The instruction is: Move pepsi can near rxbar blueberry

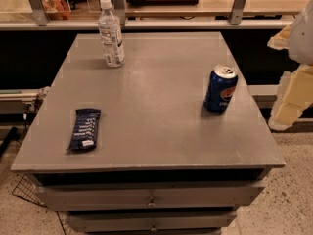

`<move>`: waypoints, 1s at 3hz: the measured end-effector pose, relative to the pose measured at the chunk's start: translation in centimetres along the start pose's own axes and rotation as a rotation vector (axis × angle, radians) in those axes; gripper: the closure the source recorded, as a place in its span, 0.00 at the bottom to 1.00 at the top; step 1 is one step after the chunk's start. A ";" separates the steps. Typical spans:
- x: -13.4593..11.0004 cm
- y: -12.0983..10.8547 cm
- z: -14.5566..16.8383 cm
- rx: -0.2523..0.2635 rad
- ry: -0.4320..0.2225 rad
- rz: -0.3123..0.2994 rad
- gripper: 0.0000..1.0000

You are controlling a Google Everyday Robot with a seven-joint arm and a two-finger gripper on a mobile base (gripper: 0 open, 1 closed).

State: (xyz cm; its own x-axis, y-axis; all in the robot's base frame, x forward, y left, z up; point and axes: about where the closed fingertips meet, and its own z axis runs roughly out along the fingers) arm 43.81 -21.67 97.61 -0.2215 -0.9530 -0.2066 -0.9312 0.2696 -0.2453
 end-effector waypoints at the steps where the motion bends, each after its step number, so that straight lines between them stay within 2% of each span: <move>1: 0.0 0.0 0.0 0.000 0.000 0.000 0.00; 2: 0.2 -0.9 1.4 0.003 -0.050 0.043 0.00; 3: 2.2 -3.8 7.6 -0.028 -0.234 0.224 0.00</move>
Offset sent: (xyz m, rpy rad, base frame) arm 0.1433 -0.0379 -0.1106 0.6463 -0.0904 -0.3194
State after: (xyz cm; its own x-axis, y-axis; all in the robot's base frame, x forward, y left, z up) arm 49.10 -23.71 90.94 -0.3523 -0.8117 -0.4658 -0.8750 0.4623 -0.1437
